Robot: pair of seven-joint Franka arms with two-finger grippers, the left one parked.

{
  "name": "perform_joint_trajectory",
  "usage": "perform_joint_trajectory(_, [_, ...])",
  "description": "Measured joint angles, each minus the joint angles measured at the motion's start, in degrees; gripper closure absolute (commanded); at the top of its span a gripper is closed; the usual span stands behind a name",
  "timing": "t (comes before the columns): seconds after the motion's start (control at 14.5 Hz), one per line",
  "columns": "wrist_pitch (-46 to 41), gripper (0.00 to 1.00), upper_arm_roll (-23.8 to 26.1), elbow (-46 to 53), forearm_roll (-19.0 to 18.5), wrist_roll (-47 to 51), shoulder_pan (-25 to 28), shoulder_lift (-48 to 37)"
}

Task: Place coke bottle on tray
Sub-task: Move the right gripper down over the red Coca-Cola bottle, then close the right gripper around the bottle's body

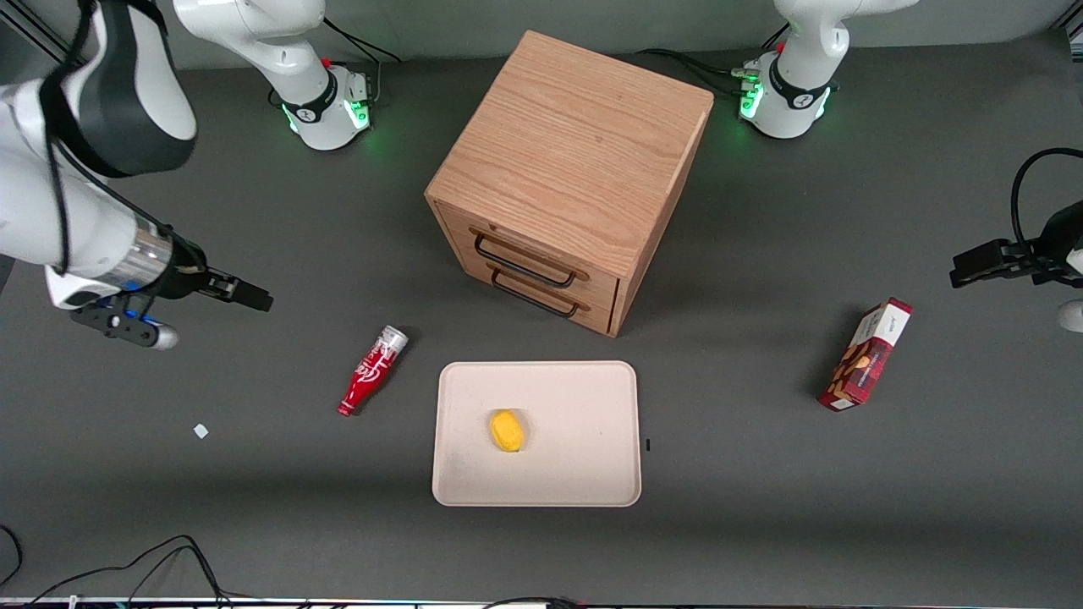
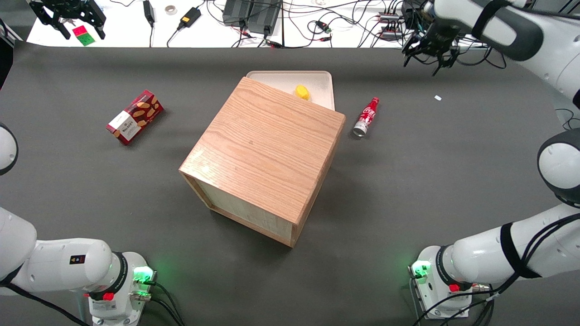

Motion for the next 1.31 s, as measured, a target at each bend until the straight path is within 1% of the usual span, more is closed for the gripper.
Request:
perform_joint_trajectory(0.28, [13.52,0.0,2.51,-8.47,0.0,8.61,0.19,1.96])
perform_joint_trajectory(0.55, [23.32,0.0,4.14,-9.62,-0.31,13.92,0.9,9.54])
perform_joint_trajectory(0.83, [28.72,0.0,4.18,-9.58,-1.07,17.26,2.39,15.16])
perform_joint_trajectory(1.17, [33.8,0.0,4.18,-9.5,-2.98,20.7,3.2,20.14])
perform_joint_trajectory(1.31, [34.28,0.0,4.18,-9.47,-4.76,20.86,3.2,21.3])
